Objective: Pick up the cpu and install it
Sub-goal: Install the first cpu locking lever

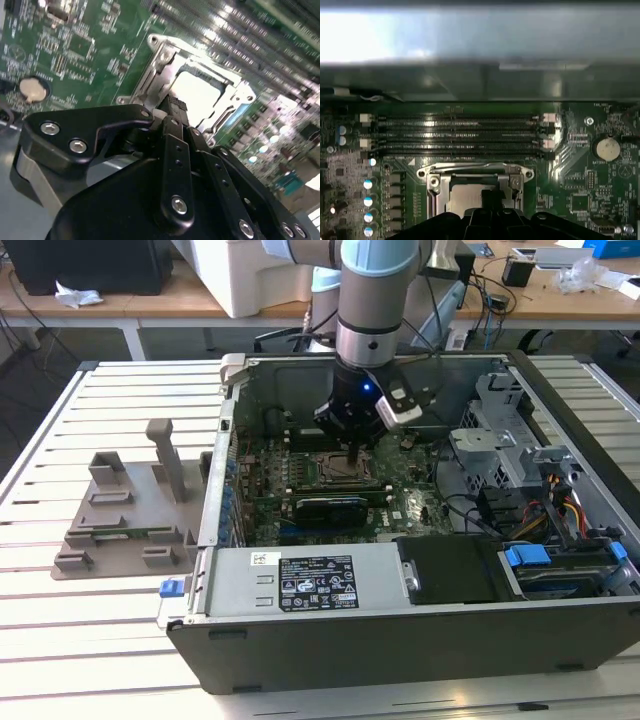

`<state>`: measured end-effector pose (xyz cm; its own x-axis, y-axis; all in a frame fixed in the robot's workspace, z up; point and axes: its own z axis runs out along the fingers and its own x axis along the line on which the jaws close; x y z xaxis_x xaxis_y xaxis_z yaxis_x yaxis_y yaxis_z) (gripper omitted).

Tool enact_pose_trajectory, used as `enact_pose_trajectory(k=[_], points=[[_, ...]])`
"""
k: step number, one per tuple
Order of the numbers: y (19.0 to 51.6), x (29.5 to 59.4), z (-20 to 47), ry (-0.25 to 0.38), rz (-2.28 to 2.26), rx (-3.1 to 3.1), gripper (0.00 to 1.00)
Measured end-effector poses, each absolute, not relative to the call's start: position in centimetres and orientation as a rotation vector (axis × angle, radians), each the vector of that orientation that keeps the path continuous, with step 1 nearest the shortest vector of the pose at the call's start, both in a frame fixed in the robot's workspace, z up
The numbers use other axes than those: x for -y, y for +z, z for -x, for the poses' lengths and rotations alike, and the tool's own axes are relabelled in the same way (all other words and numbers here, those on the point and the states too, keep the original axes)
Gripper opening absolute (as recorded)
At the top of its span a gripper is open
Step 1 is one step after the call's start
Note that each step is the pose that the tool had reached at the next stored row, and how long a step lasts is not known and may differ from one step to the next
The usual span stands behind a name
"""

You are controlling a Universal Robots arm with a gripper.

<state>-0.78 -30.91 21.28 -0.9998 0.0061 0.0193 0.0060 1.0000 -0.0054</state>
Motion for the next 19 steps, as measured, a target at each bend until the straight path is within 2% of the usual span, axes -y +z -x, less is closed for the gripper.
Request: enact_pose_trajectory(k=[19], points=[[27.0, 31.1, 0.8, 0.008, 0.009, 3.122, 0.11]])
